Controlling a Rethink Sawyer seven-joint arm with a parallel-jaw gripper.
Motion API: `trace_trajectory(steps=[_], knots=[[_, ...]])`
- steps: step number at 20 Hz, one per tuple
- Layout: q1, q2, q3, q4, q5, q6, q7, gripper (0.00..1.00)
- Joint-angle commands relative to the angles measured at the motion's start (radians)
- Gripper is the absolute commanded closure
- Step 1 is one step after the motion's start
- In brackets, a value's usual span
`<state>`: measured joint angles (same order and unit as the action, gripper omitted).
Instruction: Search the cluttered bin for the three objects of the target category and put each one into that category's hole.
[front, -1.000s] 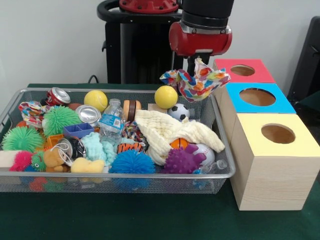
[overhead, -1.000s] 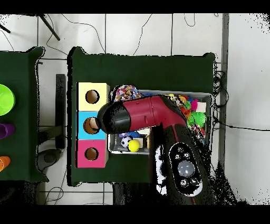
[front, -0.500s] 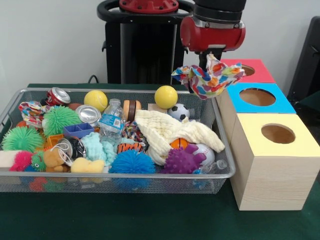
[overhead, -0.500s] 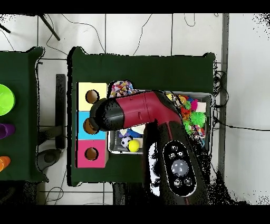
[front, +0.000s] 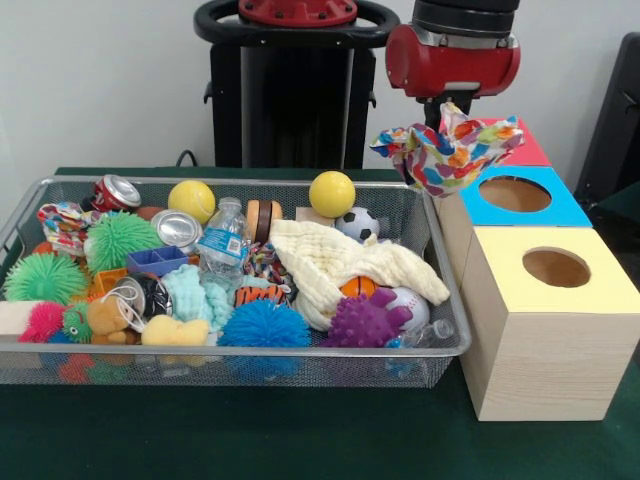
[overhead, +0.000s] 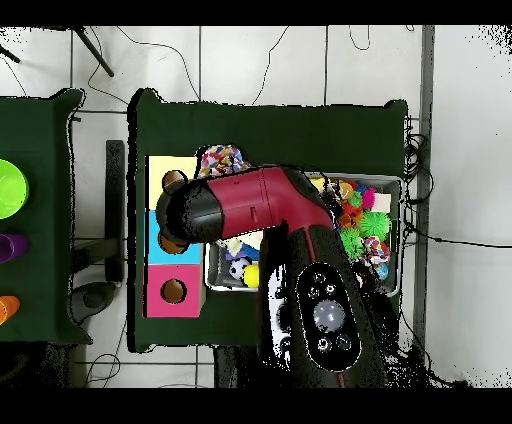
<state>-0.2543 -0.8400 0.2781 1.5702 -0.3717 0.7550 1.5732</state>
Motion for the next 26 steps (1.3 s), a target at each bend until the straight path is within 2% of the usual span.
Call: trace_trajectory(steps=[1,13,21,26], knots=[[0.012,0.051,-0.033,-0.011,0.028,0.121,0.123,1.00],[0.038,0.062,-0.069,0.001,0.069,0.084,0.163,1.00],[0.080,0.094,-0.100,0.026,0.094,-0.018,0.216,1.00],[0.109,0.105,-0.114,0.026,0.118,-0.035,0.237,1.00]])
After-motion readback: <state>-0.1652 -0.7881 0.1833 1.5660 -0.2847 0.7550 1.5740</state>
